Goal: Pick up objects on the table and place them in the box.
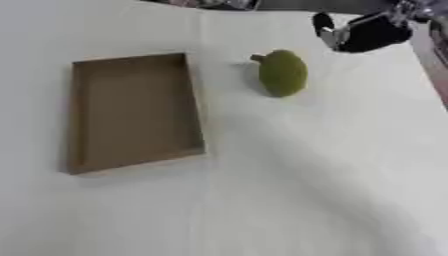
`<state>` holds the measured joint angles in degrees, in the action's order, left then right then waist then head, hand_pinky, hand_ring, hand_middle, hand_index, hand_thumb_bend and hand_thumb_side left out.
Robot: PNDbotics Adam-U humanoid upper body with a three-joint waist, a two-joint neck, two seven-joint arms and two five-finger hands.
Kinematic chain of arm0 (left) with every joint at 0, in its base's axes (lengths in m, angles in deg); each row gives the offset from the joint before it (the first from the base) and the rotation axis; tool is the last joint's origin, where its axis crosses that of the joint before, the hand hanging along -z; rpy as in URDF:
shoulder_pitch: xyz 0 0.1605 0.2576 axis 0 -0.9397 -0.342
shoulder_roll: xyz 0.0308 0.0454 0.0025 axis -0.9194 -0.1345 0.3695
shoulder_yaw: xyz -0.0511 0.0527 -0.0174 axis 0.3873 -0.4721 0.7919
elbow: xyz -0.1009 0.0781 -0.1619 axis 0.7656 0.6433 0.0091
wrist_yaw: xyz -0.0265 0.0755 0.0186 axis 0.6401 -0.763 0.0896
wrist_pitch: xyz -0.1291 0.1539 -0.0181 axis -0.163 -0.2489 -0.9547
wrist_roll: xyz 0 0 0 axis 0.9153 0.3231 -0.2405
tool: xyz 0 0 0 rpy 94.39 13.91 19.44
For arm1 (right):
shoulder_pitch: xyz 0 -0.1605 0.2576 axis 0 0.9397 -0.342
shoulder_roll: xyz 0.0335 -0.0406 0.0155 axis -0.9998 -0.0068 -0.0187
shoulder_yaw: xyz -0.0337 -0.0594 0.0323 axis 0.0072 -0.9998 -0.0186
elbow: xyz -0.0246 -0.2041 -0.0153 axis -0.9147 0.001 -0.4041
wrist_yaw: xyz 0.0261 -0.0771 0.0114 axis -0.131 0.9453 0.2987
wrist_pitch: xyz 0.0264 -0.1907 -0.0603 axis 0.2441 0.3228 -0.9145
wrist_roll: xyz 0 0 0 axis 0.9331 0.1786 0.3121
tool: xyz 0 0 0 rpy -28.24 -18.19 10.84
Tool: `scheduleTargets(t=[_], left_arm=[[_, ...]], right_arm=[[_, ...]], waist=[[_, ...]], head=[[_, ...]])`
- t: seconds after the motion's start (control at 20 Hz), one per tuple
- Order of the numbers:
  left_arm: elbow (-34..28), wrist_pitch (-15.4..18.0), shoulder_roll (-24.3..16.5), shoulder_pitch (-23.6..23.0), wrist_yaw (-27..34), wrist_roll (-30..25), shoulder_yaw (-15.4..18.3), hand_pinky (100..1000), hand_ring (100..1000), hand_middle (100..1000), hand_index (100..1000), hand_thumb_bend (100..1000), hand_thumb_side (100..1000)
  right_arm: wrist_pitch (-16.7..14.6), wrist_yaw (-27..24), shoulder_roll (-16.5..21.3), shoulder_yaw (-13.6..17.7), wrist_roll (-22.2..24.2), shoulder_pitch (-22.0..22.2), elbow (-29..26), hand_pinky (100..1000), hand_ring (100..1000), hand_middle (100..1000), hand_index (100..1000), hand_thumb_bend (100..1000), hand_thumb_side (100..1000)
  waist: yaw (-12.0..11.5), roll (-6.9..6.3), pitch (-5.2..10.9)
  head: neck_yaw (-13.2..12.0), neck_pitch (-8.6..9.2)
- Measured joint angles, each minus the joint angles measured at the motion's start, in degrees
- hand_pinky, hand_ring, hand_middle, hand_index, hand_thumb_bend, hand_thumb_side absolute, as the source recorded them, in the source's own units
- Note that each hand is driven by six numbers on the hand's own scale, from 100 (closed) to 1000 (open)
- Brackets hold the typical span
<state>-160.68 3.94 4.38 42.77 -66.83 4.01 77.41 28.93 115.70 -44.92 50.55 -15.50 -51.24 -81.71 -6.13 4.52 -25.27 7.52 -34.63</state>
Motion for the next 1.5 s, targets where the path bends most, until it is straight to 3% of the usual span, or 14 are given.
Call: scheduleTargets(t=[0.5,1.5], left_arm=[[0.0,-0.13,0.0,0.11,0.25,-0.23,-0.05,701,656,579,759,100,605],[0.0,-0.19,0.0,0.17,0.63,-0.77,-0.38,700,658,580,758,100,604]], right_arm=[[-1.63,-1.53,-3.98,-3.29,-1.25,-1.28,13.38,898,844,926,942,100,169],[-1.87,-2.85,-6.08,-5.27,-0.94,-0.53,22.75,892,853,922,954,100,237]], waist=[[-0.35,0.03,0.05],[-0.55,0.04,0.05]], head=[[0.16,0.02],[0.16,0.04]])
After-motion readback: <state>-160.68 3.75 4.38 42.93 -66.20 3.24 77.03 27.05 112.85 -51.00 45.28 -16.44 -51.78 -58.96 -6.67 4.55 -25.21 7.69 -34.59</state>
